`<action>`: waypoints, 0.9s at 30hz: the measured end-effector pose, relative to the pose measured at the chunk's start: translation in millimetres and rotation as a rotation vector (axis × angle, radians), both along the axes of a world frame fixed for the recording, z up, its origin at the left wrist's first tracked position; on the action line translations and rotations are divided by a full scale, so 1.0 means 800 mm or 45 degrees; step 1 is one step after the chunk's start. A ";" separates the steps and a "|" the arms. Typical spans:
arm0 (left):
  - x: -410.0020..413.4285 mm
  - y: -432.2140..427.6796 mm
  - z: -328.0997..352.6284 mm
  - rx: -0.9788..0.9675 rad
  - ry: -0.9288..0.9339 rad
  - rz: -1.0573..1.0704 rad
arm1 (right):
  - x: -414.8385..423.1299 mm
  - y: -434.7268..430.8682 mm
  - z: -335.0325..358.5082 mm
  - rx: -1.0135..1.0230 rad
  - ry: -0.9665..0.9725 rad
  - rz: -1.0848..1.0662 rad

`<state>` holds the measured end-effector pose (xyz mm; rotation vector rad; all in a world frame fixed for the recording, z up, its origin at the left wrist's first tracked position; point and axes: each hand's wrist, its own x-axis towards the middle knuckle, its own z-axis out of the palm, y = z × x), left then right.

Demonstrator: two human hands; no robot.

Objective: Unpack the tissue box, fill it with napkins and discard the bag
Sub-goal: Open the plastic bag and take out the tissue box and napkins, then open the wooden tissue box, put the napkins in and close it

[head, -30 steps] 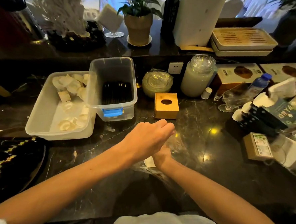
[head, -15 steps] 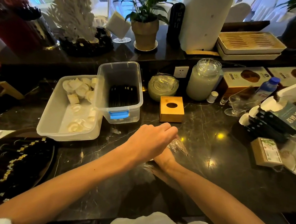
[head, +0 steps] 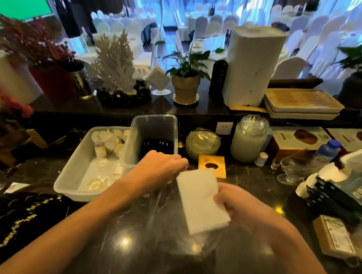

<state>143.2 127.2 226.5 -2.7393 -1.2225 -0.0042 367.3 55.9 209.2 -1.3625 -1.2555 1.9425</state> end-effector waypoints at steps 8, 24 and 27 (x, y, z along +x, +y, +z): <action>-0.026 0.015 0.001 -0.124 -0.134 -0.039 | 0.067 0.003 0.008 -0.103 0.856 -0.526; -0.071 -0.130 -0.152 -0.182 0.117 -0.284 | 0.133 0.012 -0.241 -0.238 0.032 -0.617; -0.070 -0.157 -0.226 -0.324 0.135 -0.154 | 0.133 0.010 -0.297 -0.248 -0.159 -0.549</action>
